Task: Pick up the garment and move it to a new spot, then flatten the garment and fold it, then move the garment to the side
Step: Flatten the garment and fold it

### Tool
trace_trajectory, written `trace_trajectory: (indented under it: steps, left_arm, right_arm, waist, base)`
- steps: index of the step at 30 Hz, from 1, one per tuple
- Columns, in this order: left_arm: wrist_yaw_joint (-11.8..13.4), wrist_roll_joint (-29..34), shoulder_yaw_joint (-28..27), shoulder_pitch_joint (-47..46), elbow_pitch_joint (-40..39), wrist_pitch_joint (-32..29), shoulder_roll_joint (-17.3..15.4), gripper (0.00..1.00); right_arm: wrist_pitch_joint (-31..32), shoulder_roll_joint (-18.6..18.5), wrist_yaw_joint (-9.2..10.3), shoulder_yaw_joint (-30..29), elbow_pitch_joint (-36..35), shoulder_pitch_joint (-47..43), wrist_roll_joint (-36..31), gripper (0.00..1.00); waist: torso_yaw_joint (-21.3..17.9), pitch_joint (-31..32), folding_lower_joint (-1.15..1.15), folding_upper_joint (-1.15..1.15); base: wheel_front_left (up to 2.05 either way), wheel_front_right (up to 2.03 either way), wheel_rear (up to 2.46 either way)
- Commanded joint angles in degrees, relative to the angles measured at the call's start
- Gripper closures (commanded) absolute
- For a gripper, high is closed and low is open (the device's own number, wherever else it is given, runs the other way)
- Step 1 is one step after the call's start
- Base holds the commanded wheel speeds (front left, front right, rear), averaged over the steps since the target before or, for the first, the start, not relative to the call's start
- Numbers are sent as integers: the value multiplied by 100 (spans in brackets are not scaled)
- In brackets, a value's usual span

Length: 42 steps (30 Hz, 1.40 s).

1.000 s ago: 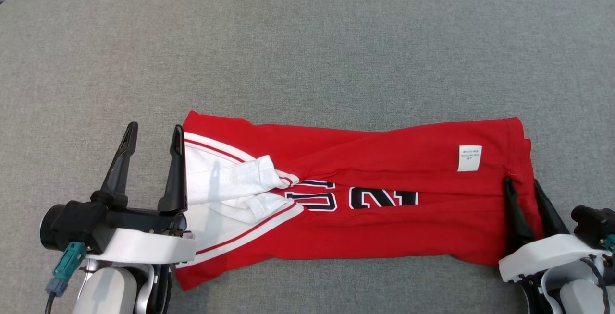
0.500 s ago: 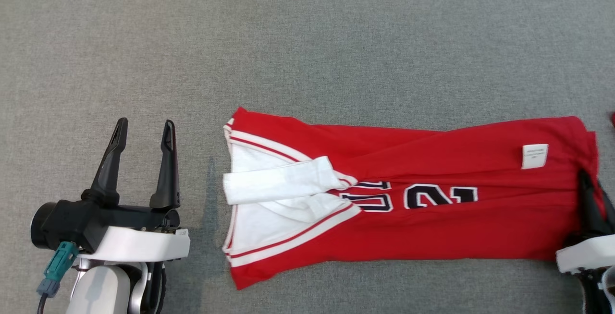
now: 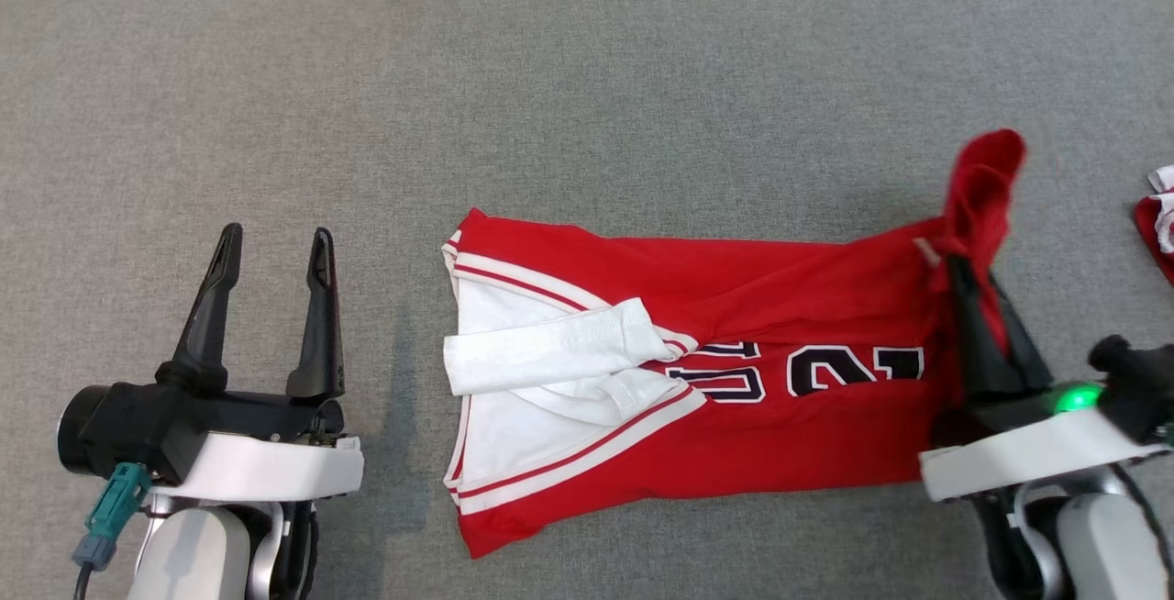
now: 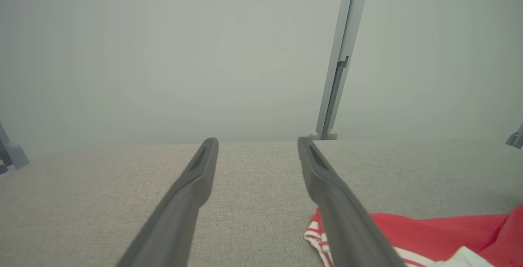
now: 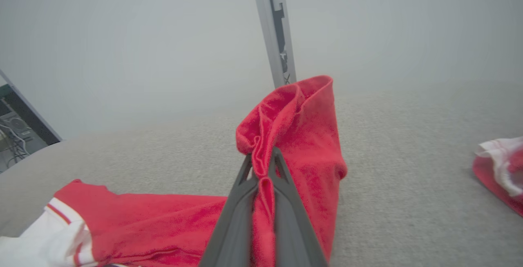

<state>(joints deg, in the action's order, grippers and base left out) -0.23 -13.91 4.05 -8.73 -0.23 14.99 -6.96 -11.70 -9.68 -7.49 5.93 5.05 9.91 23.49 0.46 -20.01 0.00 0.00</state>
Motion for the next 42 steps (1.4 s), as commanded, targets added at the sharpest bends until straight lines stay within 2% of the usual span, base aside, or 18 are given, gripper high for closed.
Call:
trace_trajectory:
  steps: [1, 5, 8, 18, 28, 29, 30, 31, 34, 38, 42]
  left_arm:
    - [-27, 47, -3, -17, -12, 16, -15, 0]
    - [-63, 61, 51, -65, 28, 14, -10, 0]
    - [-87, 58, 95, -128, 82, 15, -6, 0]
    - [-160, 46, 264, -186, 213, 16, 44, 0]
    - [-190, 90, 362, -261, 258, 16, 61, 0]
    - [-197, 87, 367, -271, 262, 15, 61, 0]
    - [-202, 87, 370, -276, 262, 16, 56, 0]
    - [-206, 89, 372, -283, 262, 16, 52, 0]
    - [-210, 96, 377, -321, 258, 16, 36, 0]
    - [-196, 111, 373, -337, 254, 15, 28, 0]
    - [-168, 127, 355, -345, 248, 15, 11, 0]
  right_arm:
    - [131, 81, -1, 185, -220, -21, -57, 100]
    - [399, 359, -1, 976, -818, 92, -98, 100]
    - [470, 517, -1, 1591, -872, 310, 38, 100]
    - [18, 659, -1, 3312, 136, 1211, 654, 100]
    - [-321, 658, -1, 4133, 1210, 1985, 1312, 100]
    - [-326, 663, -1, 4205, 1267, 2039, 1417, 73]
    - [-333, 666, -1, 4268, 1343, 2110, 1469, 34]
    - [-343, 662, -1, 4340, 1394, 2167, 1532, 0]
    - [-358, 664, -1, 4554, 1379, 2295, 1823, 0]
    - [-360, 664, -1, 4715, 1023, 2406, 2043, 0]
    - [-361, 652, -1, 4407, 392, 2315, 1933, 0]
  waist:
    - [0, 6, 0, 0]
    - [28, -14, 0, 0]
    - [74, -32, 0, 0]
    - [393, -107, 0, 0]
    - [488, -237, 0, 0]
    - [488, -253, 0, 0]
    - [481, -265, 0, 0]
    - [473, -277, 0, 0]
    - [438, -309, 0, 0]
    - [364, -322, 0, 0]
    - [270, -307, 0, 0]
  base:
    - [0, 0, 0]
    - [0, 0, 0]
    - [0, 0, 0]
    - [0, 0, 0]
    - [0, 0, 0]
    - [0, 0, 0]
    - [0, 0, 0]
    - [0, 0, 0]
    - [0, 0, 0]
    - [0, 0, 0]
    - [0, 0, 0]
